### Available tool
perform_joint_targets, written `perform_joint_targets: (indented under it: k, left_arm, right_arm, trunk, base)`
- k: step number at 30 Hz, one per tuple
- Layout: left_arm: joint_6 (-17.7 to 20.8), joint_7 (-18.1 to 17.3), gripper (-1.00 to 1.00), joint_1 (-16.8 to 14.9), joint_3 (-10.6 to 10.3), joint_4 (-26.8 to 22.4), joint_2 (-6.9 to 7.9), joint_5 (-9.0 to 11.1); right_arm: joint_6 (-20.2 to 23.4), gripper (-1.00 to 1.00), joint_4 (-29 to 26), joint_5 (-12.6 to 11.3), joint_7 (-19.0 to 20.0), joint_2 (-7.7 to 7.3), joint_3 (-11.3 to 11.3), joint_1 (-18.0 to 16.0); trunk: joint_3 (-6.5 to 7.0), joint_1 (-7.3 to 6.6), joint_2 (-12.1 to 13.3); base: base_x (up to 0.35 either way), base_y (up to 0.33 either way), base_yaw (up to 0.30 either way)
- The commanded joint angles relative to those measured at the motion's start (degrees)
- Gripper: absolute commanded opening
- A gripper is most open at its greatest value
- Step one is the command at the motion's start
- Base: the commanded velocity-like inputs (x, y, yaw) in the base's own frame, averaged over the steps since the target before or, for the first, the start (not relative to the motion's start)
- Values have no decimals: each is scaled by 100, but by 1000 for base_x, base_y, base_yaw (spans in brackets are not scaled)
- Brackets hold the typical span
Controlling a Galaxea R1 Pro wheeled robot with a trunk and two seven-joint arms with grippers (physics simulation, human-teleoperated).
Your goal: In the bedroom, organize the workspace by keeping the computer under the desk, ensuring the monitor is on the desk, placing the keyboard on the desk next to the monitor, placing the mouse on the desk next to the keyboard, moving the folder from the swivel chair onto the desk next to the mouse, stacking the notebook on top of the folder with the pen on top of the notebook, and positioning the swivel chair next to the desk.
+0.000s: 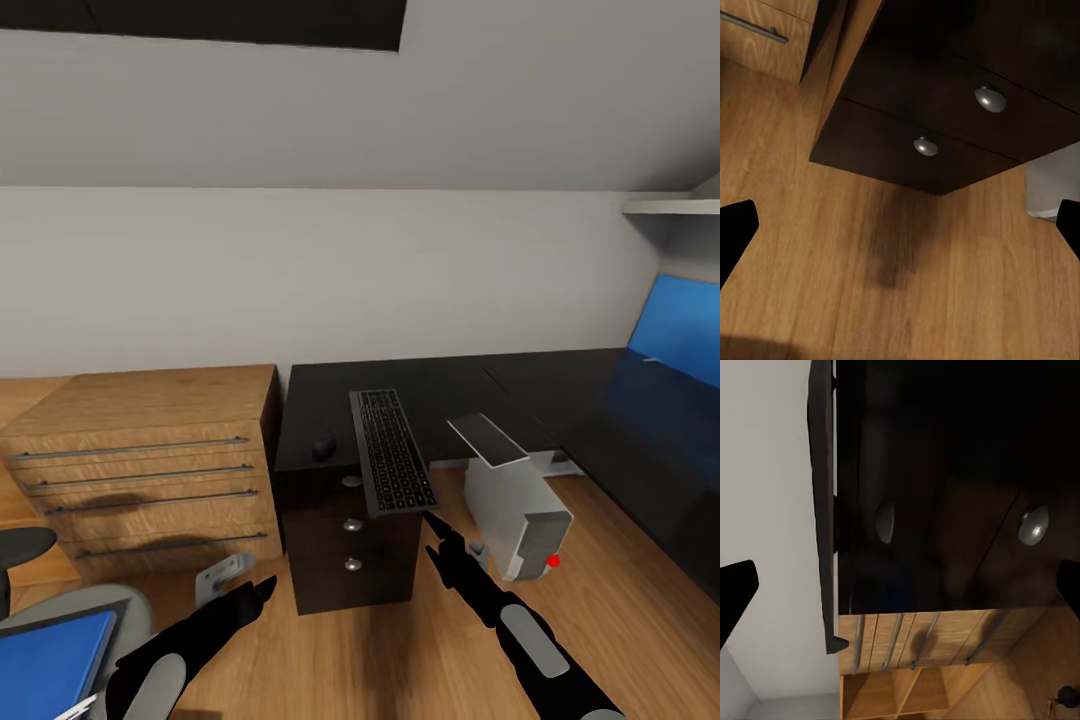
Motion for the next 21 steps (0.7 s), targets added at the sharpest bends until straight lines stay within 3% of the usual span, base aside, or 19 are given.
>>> perform_joint_targets:
  k: [1,17,21]
  left_arm:
    - [2,58,100,-4,-12,-7,5,60]
    - [19,57,100,-4,-20,7,7,60]
    - [20,57,100,-4,-24,9,7,60]
  right_arm:
    - [14,100,2,-56,9,-6,21,-4]
    - [6,100,45,8,-4,-50,29,-4]
    - [5,100,45,166,30,-50,30,-4]
  trunk:
    - [-6,-1,-3]
    - [-6,-1,-3]
    - [-6,-1,-3]
  base:
    - [0,0,0]
    - [0,0,0]
    - [0,0,0]
